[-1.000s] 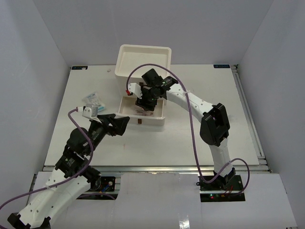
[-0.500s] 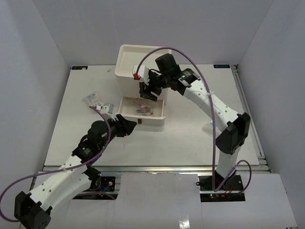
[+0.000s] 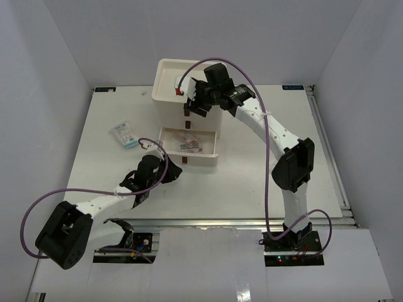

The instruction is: Organize the makeup

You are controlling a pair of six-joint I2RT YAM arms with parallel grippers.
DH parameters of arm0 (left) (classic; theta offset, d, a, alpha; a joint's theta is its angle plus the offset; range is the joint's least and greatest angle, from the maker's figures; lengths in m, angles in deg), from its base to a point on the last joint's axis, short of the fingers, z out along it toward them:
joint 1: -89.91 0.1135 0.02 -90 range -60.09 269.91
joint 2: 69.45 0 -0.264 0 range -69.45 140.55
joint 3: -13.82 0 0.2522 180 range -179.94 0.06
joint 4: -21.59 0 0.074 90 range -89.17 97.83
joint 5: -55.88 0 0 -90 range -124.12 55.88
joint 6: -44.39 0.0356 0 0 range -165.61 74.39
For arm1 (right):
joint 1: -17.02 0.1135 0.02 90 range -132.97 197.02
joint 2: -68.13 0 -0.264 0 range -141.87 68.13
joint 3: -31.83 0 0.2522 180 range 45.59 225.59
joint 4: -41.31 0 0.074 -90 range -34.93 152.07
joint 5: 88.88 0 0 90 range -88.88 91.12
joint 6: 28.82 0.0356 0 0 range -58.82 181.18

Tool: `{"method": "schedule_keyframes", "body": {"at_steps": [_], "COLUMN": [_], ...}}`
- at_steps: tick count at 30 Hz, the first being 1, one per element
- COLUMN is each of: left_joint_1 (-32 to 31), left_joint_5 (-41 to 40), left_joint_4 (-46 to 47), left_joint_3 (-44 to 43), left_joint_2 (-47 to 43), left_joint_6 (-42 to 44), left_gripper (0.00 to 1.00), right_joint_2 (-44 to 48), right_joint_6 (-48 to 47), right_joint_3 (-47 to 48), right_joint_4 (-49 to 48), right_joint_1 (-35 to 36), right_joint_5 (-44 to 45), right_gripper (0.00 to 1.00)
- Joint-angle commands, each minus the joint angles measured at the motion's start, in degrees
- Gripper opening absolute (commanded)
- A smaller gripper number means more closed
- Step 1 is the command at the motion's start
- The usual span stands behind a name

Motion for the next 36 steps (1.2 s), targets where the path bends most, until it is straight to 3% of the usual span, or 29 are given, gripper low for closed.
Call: {"method": "schedule_keyframes", "body": {"at_steps": [1,7,10,24,28,36], "left_joint_1": [2.2,4.25,4.73,4.98,5.41,5.79], "left_joint_5": [0.83,0.89,0.33,-5.2,-6.99,-6.87], "left_joint_4": [8.92,16.53,19.98,24.7,23.61,22.9], "left_joint_3": [-2.35,-5.22,-6.98,-25.52,-30.32,-32.61], "left_joint_2": [7.88,16.75,19.63,37.46,40.99,41.72], "left_joint_6": [2.47,4.76,4.85,6.67,6.59,6.17], "left_gripper": [0.36,0.35,0.35,0.35,0.4,0.47], "right_joint_2": [-1.21,-1.29,-1.38,-2.99,-3.03,-2.29], "right_joint_6": [0.06,0.34,0.57,2.2,2.48,3.7], "right_joint_3": [4.05,3.47,3.62,4.88,4.72,5.09], "right_joint_4": [-1.22,1.87,3.78,7.81,8.03,8.04], "right_joint_1": [-1.38,-1.98,-1.98,-1.98,-1.98,-2.27], "right_joint_5": [1.56,-2.29,-3.78,-7.34,-7.21,-6.73], "right_gripper": [0.59,0.37,0.33,0.3,0.31,0.34]}}
